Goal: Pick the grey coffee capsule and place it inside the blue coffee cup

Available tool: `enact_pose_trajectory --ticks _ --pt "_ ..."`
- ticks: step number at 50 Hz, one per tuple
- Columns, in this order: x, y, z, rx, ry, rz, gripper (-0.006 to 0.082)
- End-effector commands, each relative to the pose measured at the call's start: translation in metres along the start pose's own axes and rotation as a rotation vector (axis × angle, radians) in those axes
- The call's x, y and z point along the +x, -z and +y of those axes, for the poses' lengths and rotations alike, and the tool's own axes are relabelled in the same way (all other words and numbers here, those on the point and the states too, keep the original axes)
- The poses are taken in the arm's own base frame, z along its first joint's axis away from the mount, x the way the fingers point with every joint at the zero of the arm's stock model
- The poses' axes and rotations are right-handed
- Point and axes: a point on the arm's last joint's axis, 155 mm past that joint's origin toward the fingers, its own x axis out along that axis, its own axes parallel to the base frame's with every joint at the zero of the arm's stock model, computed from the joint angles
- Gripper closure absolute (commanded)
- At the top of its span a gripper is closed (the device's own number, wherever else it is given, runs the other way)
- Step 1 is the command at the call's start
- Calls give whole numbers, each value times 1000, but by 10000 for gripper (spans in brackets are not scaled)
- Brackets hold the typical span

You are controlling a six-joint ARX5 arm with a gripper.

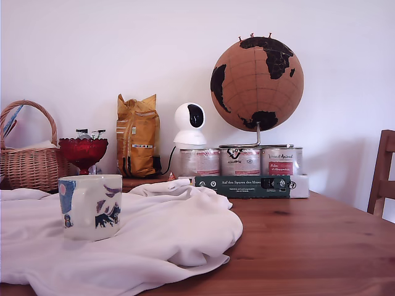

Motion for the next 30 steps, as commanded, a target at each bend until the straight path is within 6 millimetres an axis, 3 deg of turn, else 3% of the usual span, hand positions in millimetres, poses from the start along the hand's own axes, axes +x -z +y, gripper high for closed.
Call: enact_pose_trajectory --ticks 1,5,12,24,30 --pt "14 16 3 27 -20 89 301" --pt "23 28 5 36 -43 183 157" --pt "35 47 14 44 -105 348 153" --pt "51 43 27 55 -178 481 152" --pt "52 54 39 32 -226 580 153"
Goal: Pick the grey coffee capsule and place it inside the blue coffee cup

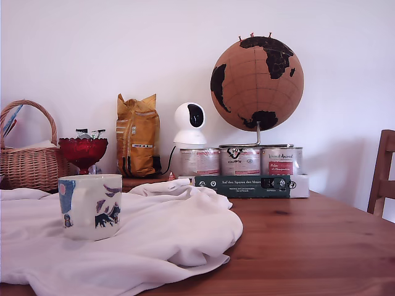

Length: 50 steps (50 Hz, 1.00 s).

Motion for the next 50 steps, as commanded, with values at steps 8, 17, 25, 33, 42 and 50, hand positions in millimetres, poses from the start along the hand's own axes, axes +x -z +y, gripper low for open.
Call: enact_pose_trajectory --ticks 8,17,25,33,42,50 --pt "28 24 18 -10 -35 162 153" --pt "51 33 20 -11 -34 213 153" --pt "69 41 23 7 -42 244 155" --pt "84 41 26 9 -45 244 156" --pt "89 32 29 31 -53 208 158" --pt "89 28 38 30 -72 198 202"
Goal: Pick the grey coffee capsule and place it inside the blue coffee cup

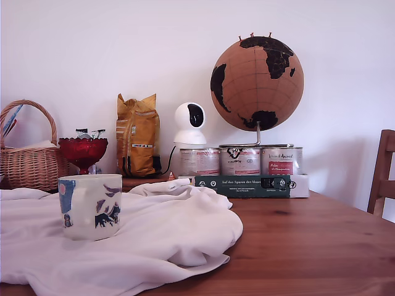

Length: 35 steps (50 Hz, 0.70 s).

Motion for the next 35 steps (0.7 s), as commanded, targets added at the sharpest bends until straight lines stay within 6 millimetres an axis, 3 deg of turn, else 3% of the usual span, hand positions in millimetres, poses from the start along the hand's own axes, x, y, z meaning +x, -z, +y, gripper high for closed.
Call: enact_pose_trajectory --ticks 1,8,21,35 --pt "3 4 6 -4 -11 17 209" --pt "3 4 12 4 -22 20 220" --pt "3 3 9 7 0 17 502" --pt "3 -3 -1 10 48 -8 585"
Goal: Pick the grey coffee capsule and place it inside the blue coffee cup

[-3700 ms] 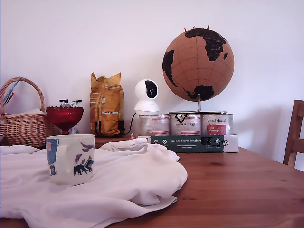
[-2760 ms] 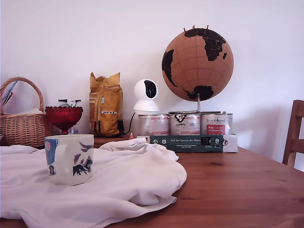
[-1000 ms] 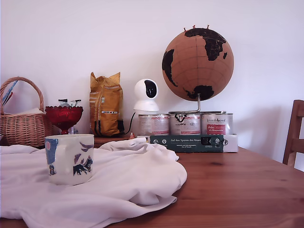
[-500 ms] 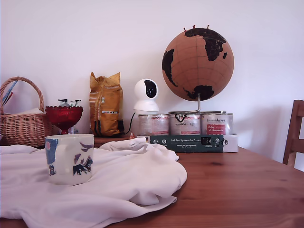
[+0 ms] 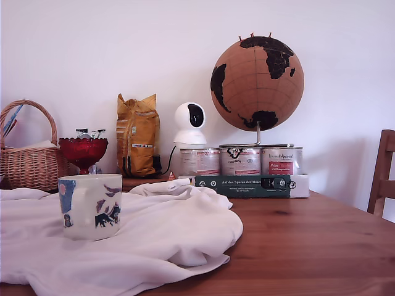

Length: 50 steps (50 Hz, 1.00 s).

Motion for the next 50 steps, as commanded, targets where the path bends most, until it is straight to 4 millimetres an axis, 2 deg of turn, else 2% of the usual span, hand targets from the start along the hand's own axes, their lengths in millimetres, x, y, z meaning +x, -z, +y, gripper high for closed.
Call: enact_pose_trajectory --ticks 1,10,19,31,39,50 --pt "3 1 -3 6 21 2 585" --pt "-6 -12 -38 -22 176 -15 581" --pt "-25 -22 -89 4 353 -32 581" --pt "-47 -8 -158 71 555 13 581" --pt "-54 8 -186 127 613 47 581" --pt "-62 16 -203 164 642 51 581"
